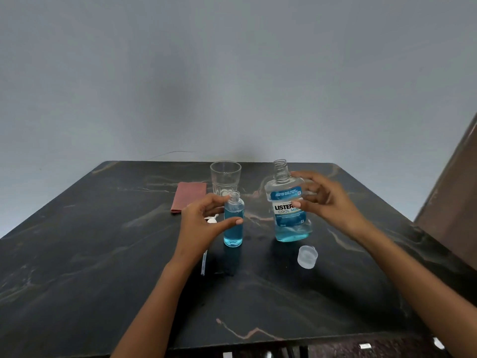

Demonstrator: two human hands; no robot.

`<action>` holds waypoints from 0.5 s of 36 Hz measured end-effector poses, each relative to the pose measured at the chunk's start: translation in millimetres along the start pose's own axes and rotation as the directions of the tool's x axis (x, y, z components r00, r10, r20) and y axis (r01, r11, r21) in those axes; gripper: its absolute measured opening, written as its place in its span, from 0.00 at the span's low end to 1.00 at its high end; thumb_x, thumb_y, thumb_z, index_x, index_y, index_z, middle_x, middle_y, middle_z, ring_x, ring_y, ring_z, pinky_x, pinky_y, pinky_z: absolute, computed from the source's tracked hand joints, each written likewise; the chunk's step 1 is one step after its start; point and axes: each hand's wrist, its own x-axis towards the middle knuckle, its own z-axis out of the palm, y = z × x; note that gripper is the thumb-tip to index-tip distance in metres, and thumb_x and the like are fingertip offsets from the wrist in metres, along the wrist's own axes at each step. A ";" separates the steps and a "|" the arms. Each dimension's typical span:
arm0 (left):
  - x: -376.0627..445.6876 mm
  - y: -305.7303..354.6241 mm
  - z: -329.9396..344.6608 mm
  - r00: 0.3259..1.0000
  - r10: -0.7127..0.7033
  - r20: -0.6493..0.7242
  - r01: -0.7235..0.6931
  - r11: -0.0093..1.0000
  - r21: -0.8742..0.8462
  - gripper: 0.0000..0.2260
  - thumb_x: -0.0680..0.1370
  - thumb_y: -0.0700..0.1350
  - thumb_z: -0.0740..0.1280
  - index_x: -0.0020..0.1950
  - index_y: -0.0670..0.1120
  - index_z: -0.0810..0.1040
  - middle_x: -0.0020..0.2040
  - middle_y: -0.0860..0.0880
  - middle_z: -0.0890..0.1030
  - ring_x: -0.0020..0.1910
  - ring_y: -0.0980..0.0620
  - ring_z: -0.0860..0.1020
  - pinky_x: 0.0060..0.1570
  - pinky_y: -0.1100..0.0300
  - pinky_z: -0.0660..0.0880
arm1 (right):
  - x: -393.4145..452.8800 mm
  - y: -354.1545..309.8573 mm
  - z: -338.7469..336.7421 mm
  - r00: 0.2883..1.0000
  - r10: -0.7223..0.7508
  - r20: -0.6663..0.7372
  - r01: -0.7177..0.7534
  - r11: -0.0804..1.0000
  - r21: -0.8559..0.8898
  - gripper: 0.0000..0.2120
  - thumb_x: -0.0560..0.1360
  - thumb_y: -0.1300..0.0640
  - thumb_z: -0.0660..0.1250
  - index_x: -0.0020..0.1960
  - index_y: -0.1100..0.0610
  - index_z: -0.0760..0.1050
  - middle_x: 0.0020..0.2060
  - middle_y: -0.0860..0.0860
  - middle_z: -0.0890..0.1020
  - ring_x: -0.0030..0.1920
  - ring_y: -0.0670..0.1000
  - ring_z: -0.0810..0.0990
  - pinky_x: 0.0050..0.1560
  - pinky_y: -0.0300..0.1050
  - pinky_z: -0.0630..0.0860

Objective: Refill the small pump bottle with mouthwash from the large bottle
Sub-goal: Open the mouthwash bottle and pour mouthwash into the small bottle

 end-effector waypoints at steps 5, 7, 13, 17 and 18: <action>0.0 -1.6 -0.2 1.000 -0.006 0.002 0.006 1.000 0.007 0.20 0.62 0.49 0.79 0.52 0.46 0.83 0.50 0.52 0.85 0.49 0.56 0.84 0.51 0.59 0.80 | -9.9 9.4 8.7 0.995 -0.005 -0.097 0.010 0.998 0.057 0.25 0.71 0.62 0.70 0.66 0.53 0.69 0.58 0.54 0.80 0.55 0.55 0.82 0.53 0.49 0.80; -0.2 -1.1 -0.3 1.000 -0.008 0.004 0.008 1.000 0.005 0.20 0.62 0.50 0.79 0.51 0.48 0.83 0.49 0.54 0.85 0.49 0.56 0.84 0.51 0.60 0.80 | -13.1 11.4 12.2 0.993 -0.002 -0.117 0.010 0.997 0.074 0.25 0.72 0.63 0.68 0.66 0.54 0.67 0.59 0.53 0.79 0.56 0.54 0.81 0.52 0.45 0.80; -0.3 1.6 0.1 1.000 -0.013 0.002 0.013 1.000 -0.008 0.18 0.62 0.50 0.79 0.49 0.53 0.82 0.48 0.57 0.85 0.49 0.57 0.84 0.50 0.62 0.80 | -20.9 15.1 17.2 0.984 0.032 -0.175 -0.013 0.994 0.108 0.29 0.73 0.63 0.67 0.70 0.50 0.62 0.60 0.50 0.77 0.58 0.51 0.80 0.51 0.43 0.80; -0.8 2.1 0.1 1.000 -0.014 0.001 0.014 1.000 -0.013 0.17 0.61 0.52 0.78 0.49 0.55 0.82 0.48 0.58 0.85 0.49 0.56 0.84 0.50 0.62 0.80 | -24.8 14.6 19.1 0.980 0.046 -0.192 -0.022 0.992 0.124 0.27 0.73 0.64 0.67 0.68 0.50 0.64 0.57 0.45 0.79 0.57 0.47 0.81 0.48 0.39 0.79; -1.1 2.0 0.1 1.000 -0.014 0.001 0.014 1.000 -0.010 0.17 0.61 0.52 0.78 0.49 0.56 0.82 0.48 0.58 0.85 0.49 0.57 0.84 0.50 0.62 0.80 | -25.8 13.3 19.2 0.980 0.049 -0.191 -0.026 0.992 0.125 0.26 0.73 0.65 0.66 0.66 0.49 0.65 0.56 0.45 0.80 0.56 0.46 0.81 0.48 0.38 0.79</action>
